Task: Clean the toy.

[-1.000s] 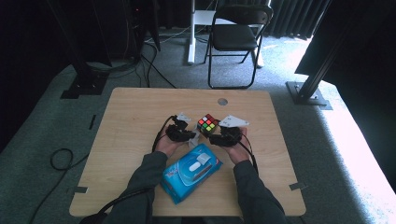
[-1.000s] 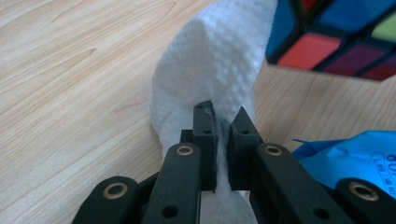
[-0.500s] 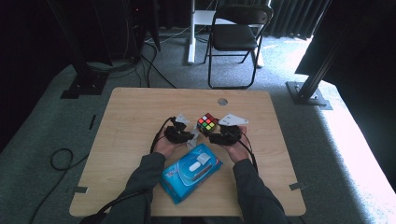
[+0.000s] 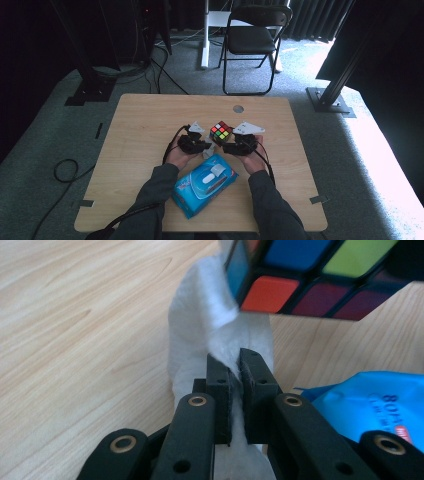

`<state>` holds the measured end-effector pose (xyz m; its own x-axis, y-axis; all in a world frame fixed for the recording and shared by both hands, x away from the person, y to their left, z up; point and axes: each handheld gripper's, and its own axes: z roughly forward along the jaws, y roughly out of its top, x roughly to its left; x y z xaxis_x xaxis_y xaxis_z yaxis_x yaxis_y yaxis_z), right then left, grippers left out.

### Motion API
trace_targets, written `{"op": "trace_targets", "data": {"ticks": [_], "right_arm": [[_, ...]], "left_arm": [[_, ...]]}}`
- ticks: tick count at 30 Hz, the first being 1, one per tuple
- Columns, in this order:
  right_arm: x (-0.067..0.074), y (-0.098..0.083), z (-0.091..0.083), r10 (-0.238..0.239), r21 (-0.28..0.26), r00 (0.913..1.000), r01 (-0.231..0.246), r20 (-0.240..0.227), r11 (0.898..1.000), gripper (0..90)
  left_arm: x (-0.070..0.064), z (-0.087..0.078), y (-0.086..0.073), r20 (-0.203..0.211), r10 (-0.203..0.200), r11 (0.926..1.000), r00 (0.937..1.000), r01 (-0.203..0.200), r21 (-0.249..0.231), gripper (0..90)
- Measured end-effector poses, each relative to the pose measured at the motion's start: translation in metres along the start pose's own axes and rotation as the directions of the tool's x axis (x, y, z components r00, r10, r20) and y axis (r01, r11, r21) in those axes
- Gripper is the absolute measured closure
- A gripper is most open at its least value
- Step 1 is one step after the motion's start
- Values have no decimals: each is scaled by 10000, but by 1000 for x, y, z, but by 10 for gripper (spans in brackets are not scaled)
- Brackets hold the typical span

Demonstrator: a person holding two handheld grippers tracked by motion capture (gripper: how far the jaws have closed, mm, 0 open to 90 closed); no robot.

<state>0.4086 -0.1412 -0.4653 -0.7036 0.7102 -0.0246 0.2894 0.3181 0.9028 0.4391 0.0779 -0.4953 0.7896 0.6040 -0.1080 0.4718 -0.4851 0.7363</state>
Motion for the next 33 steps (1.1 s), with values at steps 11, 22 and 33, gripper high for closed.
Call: {"op": "trace_targets", "data": {"ticks": [11, 22, 33], "right_arm": [[0, 2, 2, 68, -15, 10000, -68, -17, 10000, 343], [1, 4, 3, 10, -46, 10000, -10, -28, 10000, 343], [0, 6, 4, 84, -49, 9999, -83, 82, 10000, 343]], "left_arm": [[-4, -2, 3, 49, 215, 9994, 9998, -213, -283, 847], [-14, -3, 7, 207, 903, 9941, 9957, -889, -625, 847], [-26, -1, 9, 384, 1524, 9864, 9876, -1496, -680, 847]]}}
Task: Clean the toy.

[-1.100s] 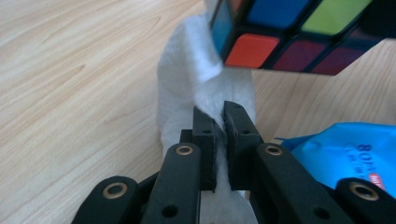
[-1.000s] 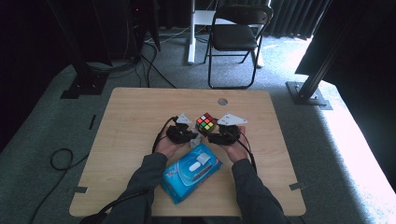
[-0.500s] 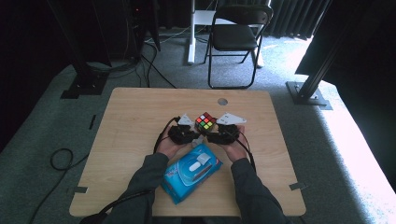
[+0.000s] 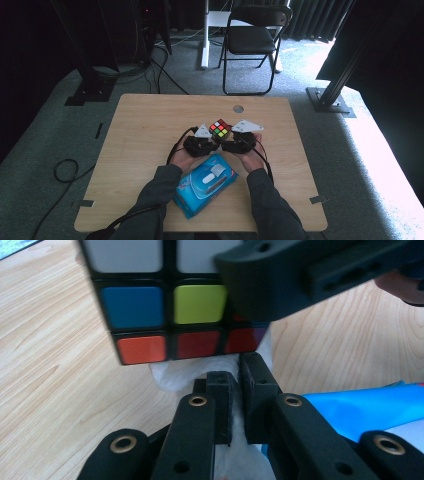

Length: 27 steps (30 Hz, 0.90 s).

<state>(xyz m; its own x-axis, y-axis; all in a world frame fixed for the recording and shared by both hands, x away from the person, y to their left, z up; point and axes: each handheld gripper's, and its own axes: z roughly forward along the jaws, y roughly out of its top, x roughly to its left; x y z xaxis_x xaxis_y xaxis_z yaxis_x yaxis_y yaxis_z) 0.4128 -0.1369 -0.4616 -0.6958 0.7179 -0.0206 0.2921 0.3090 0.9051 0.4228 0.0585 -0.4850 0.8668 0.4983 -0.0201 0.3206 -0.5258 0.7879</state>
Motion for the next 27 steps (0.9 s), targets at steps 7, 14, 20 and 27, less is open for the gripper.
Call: {"op": "trace_targets", "data": {"ticks": [7, 14, 20, 27], "right_arm": [[0, 1, 0, 41, -44, 10000, -40, 53, 10000, 343], [0, 0, 2, 104, -40, 9999, -103, 96, 9999, 343], [0, 1, 0, 157, -114, 9999, -157, 18, 9998, 343], [0, 2, -3, 184, -191, 9998, -187, -116, 9996, 343]], "left_arm": [[-3, 2, 1, 132, 227, 9997, 9997, -228, 19, 847], [-6, 4, 2, 179, 458, 9988, 9988, -460, 150, 847], [-1, 2, 1, -100, 195, 9998, 9998, -196, -8, 844], [10, -3, -2, -379, -348, 9989, 9987, 336, -323, 844]]}}
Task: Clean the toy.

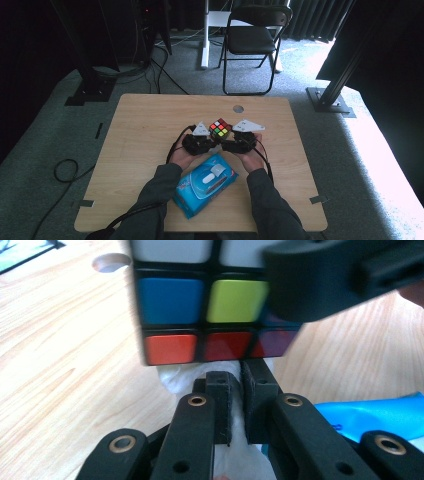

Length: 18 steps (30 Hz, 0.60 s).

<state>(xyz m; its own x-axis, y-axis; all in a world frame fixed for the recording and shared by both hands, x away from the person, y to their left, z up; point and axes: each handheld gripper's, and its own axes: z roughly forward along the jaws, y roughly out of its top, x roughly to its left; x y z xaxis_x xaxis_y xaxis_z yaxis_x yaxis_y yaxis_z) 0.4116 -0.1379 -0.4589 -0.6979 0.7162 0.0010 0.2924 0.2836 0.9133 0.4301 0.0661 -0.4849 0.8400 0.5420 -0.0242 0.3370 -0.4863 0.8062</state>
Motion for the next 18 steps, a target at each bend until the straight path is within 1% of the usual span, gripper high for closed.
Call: {"op": "trace_targets", "data": {"ticks": [3, 6, 11, 15, 18], "right_arm": [[0, 0, -1, 25, -7, 10000, -25, -52, 10000, 343], [-1, -1, -1, 13, 17, 10000, -13, -73, 10000, 343], [-1, -1, -2, 10, 28, 10000, -10, -85, 10000, 343], [-1, -1, -2, 25, -19, 10000, -25, -76, 10000, 343], [0, 0, -1, 48, -19, 10000, -48, -76, 10000, 343]], "left_arm": [[5, -2, -2, -154, -302, 9994, 9994, 299, -174, 843], [10, -4, -5, -333, -637, 9974, 9974, 626, -352, 844], [17, -8, -8, -551, -985, 9940, 9936, 956, -531, 844], [16, -7, -7, -530, -879, 9951, 9947, 852, -505, 844], [12, -4, -7, -410, -641, 9971, 9971, 623, -438, 843]]}}
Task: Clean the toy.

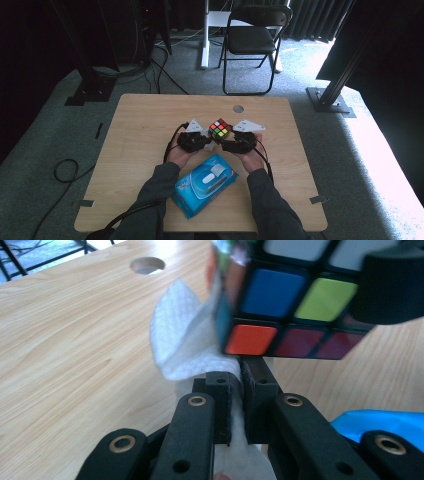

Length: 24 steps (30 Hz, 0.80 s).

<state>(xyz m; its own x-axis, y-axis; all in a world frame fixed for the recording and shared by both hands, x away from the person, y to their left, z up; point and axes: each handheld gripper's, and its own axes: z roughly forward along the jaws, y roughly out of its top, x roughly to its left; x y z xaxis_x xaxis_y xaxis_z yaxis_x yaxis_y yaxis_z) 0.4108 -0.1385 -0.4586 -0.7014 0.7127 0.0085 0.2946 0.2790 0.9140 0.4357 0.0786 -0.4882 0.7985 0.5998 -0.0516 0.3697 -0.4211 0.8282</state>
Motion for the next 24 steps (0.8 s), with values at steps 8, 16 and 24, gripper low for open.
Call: {"op": "trace_targets", "data": {"ticks": [8, 16, 24], "right_arm": [[1, 1, 2, 25, -58, 10000, -25, 10, 10000, 343], [0, 1, 2, 75, -87, 9999, -74, 89, 9999, 343], [-1, 1, 3, 118, -52, 9998, -117, 182, 9999, 343]], "left_arm": [[-15, 4, 3, 303, 729, 9972, 9969, -734, 161, 840], [-26, 7, 5, 670, 1329, 9904, 9889, -1351, 293, 839], [-38, 8, 7, 849, 1957, 9785, 9770, -2003, 501, 837]]}}
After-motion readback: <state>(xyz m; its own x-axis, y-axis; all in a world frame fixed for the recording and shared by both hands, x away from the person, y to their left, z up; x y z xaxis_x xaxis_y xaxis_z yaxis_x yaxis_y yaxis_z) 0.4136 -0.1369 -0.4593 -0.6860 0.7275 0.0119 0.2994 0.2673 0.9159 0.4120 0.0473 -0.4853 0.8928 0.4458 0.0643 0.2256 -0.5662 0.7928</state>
